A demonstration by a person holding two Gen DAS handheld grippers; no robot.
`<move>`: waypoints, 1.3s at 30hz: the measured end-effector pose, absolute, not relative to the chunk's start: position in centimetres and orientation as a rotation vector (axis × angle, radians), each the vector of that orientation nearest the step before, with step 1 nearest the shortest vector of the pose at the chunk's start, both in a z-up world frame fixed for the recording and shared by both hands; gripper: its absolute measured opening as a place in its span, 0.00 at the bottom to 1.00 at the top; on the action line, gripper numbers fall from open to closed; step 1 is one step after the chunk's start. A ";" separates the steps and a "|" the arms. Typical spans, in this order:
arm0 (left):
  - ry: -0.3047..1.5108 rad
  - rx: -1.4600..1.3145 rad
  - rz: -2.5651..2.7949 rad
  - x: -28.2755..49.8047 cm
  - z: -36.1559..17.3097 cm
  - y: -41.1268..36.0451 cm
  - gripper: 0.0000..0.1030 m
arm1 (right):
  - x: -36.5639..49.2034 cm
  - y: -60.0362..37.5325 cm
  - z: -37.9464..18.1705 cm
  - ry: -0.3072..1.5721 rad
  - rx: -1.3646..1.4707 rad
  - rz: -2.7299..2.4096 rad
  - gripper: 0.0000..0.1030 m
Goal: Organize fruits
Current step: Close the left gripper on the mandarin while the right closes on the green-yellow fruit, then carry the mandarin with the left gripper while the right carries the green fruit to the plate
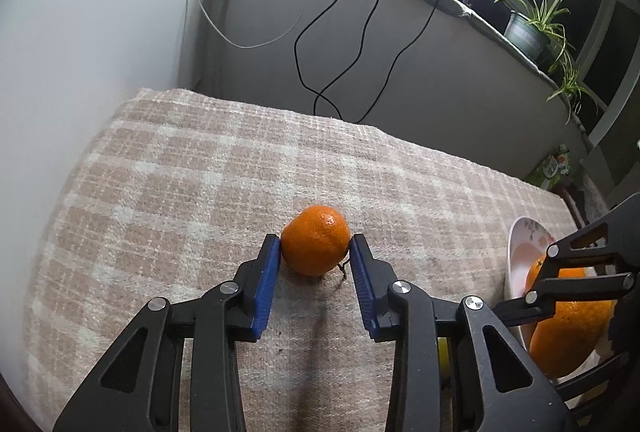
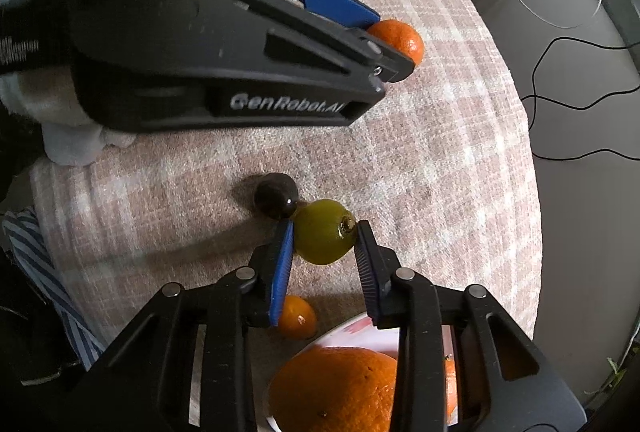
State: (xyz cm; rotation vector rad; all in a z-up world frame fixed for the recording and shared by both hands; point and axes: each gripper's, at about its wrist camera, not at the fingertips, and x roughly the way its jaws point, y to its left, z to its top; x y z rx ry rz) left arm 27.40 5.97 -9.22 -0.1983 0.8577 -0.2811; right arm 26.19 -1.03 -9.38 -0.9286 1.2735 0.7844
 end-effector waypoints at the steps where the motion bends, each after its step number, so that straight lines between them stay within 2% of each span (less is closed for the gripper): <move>1: 0.855 -0.195 -0.280 27.4 -9.2 5.9 0.32 | 26.2 -1.1 -9.2 1.270 -0.925 0.783 0.31; 21: 0.787 -0.240 -0.275 23.5 -6.6 7.0 0.32 | 23.8 -4.3 -2.0 1.137 -0.757 0.773 0.30; 30: 0.712 -0.220 -0.329 19.7 -3.1 4.4 0.32 | 23.0 -9.4 2.5 1.057 -0.616 0.717 0.30; 39: 0.671 -0.194 -0.417 16.5 -0.9 0.3 0.32 | 22.5 -16.4 3.8 1.025 -0.490 0.637 0.30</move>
